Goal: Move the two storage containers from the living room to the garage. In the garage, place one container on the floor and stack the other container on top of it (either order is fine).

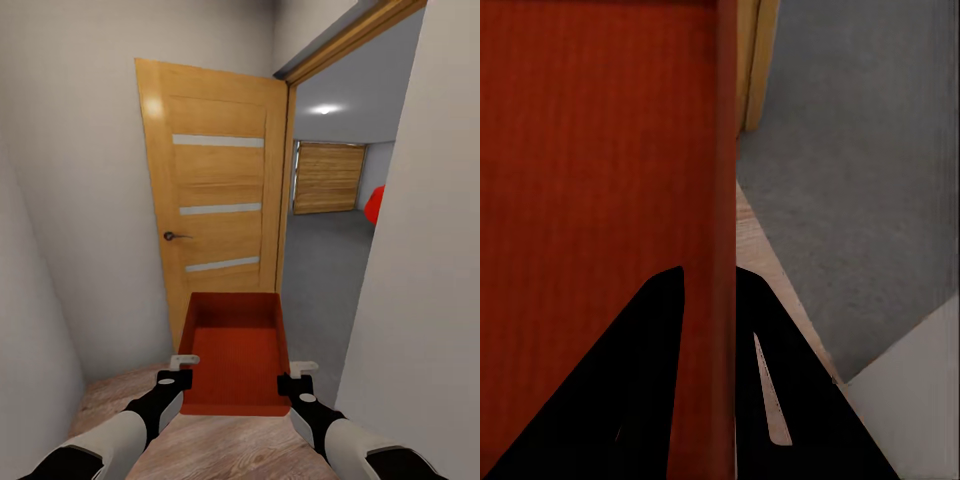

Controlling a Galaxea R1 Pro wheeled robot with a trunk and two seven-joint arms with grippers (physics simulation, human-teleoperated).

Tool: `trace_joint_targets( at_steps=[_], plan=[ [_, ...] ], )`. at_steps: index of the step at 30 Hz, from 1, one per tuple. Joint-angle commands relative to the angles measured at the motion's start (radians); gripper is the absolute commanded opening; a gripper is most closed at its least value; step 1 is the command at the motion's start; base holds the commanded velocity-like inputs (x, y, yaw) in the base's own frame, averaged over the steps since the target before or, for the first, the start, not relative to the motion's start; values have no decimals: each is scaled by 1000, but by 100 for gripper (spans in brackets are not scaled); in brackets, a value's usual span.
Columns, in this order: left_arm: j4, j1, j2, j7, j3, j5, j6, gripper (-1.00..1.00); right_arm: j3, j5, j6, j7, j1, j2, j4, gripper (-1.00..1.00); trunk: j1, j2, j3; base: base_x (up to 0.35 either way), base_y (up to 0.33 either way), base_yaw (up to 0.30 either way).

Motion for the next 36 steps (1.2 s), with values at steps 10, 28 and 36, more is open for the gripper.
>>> trace_joint_targets(
  at_steps=[10, 28, 36],
  plan=[
    [-6, -1, 1, 31, 15, -18, 5, -100, 7, -15, -4, -64, -1, -9, 36, -100, 0, -1, -1, 0, 0, -284],
    [-7, -1, 1, 31, 15, -16, 5, -100, 7, -16, -4, -60, -1, -10, 36, -100, 0, -1, -1, 99, 117, -81],
    [-7, -1, 1, 31, 15, -16, 5, -100, 7, -16, -4, -60, -1, -9, 36, -100, 0, -1, -1, 210, 258, -119]
  ],
)
